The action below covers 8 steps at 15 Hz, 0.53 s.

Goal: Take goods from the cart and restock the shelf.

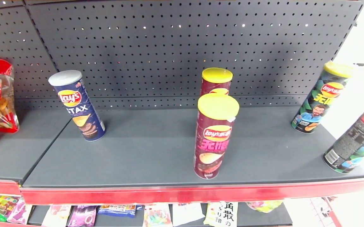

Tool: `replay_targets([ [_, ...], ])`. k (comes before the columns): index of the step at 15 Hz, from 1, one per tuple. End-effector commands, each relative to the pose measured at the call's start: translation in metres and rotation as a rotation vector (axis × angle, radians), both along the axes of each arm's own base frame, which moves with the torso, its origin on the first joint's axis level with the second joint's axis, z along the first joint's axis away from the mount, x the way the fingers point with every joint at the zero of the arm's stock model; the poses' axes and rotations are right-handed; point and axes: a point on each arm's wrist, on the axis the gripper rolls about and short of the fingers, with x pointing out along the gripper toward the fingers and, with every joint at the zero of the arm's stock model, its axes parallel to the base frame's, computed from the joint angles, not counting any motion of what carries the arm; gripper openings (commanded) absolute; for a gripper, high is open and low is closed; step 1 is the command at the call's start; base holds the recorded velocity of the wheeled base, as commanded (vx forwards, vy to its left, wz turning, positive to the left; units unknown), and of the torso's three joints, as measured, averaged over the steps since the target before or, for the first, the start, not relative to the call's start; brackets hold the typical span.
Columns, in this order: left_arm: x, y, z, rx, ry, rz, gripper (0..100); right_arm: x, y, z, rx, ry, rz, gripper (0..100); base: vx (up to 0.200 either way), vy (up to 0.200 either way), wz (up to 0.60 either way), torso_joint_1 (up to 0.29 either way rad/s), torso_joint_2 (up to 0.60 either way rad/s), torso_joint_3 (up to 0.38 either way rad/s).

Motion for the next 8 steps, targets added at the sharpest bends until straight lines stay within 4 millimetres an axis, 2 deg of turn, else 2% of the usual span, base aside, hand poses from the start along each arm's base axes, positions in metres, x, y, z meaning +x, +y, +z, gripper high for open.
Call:
replay_targets([
  [1, 0.0001, 0.0, -0.0004, 0.0, 0.0, 0.0, 100, 0.0, 0.0, -0.0001, -0.002, 0.001, 0.0, 100, -0.2, 0.0, 0.0, 0.002, 0.0, 0.002],
  [3, -0.0002, 0.0001, -0.0025, 0.001, -0.001, -0.004, 100, 0.0, 0.0, -0.0016, -0.005, 0.006, -0.001, 100, -0.2, 0.0, 0.0, 0.0, 0.0, -0.002],
  [7, -0.0014, 0.0003, -0.0017, 0.017, -0.021, -0.005, 100, 0.0002, -0.0001, -0.0022, -0.006, 0.01, -0.004, 100, 0.0, 0.0, 0.0, 0.0, 0.0, 0.0],
  [8, -0.0009, 0.0002, -0.0014, 0.016, -0.024, -0.008, 100, 0.0, -0.0001, -0.0022, -0.013, 0.01, -0.003, 100, 0.0, -0.2, 0.0, 0.022, 0.01, -0.002],
])
